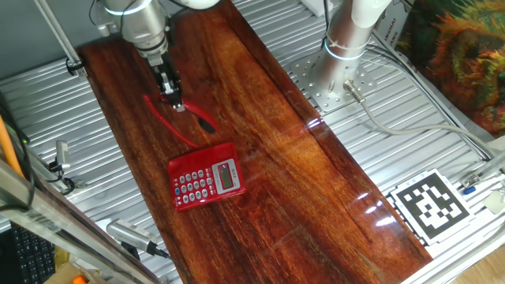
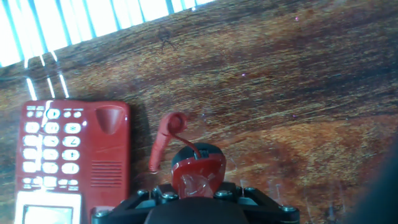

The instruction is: Place the handset of the telephone on the corresponding phone cradle

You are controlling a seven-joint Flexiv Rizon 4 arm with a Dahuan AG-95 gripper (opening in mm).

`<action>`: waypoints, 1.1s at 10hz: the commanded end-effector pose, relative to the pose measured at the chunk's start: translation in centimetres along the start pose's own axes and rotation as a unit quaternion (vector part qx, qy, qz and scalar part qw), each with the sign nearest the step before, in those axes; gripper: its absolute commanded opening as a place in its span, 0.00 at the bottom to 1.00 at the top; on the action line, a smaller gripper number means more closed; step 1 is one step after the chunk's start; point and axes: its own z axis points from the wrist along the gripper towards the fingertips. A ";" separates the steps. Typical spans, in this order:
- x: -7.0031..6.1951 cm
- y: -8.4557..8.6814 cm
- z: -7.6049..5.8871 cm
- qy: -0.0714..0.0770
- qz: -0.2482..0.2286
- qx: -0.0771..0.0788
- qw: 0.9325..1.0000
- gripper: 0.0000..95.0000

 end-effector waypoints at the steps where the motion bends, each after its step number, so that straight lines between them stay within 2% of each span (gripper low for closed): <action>1: 0.2 1.2 0.2 -0.002 0.000 0.001 1.000 0.00; 3: 0.5 3.5 0.9 -0.004 0.001 0.004 1.000 0.00; 5: 1.0 6.1 2.4 -0.004 0.001 0.007 1.000 0.00; 7: 1.6 7.1 3.1 -0.006 0.001 0.007 1.000 0.00; 9: 2.2 6.9 3.5 -0.006 0.000 0.005 1.000 0.00; 11: 3.5 6.2 4.1 -0.006 -0.003 0.004 1.000 0.00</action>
